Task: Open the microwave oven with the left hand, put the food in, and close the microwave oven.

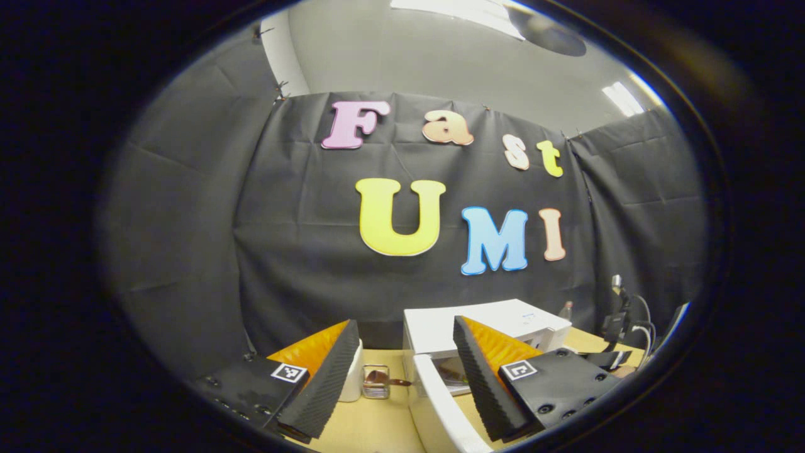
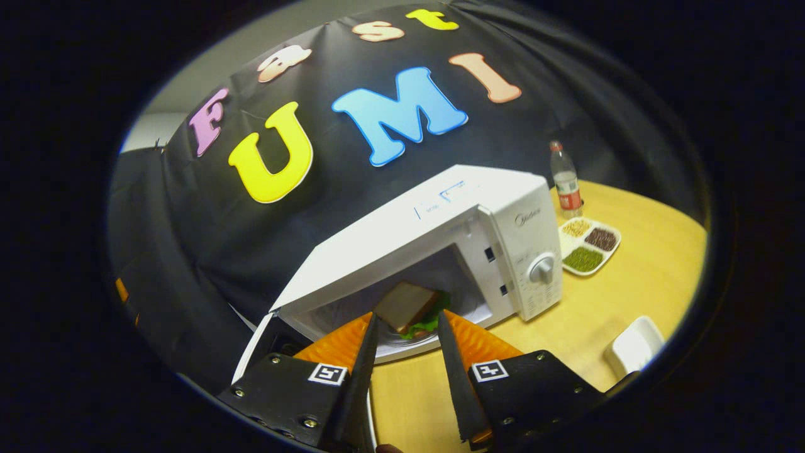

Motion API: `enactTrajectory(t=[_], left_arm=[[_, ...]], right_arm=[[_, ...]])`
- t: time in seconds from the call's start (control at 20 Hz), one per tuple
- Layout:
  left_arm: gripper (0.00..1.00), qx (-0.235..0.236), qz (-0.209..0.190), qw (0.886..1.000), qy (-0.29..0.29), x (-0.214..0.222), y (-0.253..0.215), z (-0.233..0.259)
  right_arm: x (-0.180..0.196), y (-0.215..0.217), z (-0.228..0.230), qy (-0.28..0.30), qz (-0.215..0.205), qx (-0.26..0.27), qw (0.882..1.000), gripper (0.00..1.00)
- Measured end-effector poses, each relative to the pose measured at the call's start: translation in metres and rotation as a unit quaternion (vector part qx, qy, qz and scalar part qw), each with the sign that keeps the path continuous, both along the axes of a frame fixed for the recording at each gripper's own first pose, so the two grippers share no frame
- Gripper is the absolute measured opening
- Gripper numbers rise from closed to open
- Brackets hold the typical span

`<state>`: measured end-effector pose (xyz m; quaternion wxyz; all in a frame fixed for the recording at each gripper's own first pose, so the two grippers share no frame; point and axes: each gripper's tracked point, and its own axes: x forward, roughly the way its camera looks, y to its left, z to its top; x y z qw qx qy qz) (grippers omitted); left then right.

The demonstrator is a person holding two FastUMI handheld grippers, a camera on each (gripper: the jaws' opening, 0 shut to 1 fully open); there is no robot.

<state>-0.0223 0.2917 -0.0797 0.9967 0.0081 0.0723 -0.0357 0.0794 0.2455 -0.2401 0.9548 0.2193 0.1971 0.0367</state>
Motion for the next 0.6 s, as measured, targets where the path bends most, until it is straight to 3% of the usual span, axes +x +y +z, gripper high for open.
enactTrajectory(t=[0.15, 0.4, 0.5, 0.6], left_arm=[[0.98, -0.008, -0.016, 1.000, 0.007, 0.001, -0.025, -0.008], [0.97, -0.016, -0.027, 0.999, 0.012, -0.001, -0.056, -0.015], [0.96, -0.017, -0.027, 0.999, 0.011, -0.005, -0.066, -0.015], [0.96, -0.014, -0.025, 1.000, 0.012, -0.010, -0.071, -0.016]], right_arm=[[-0.021, -0.020, 0.041, -0.036, 0.010, -0.052, 0.998, 0.58], [-0.060, -0.055, 0.106, -0.096, 0.009, -0.143, 0.985, 0.62], [-0.069, -0.067, 0.119, -0.110, 0.006, -0.165, 0.980, 1.00], [-0.076, -0.077, 0.141, -0.137, -0.005, -0.179, 0.974, 0.98]])
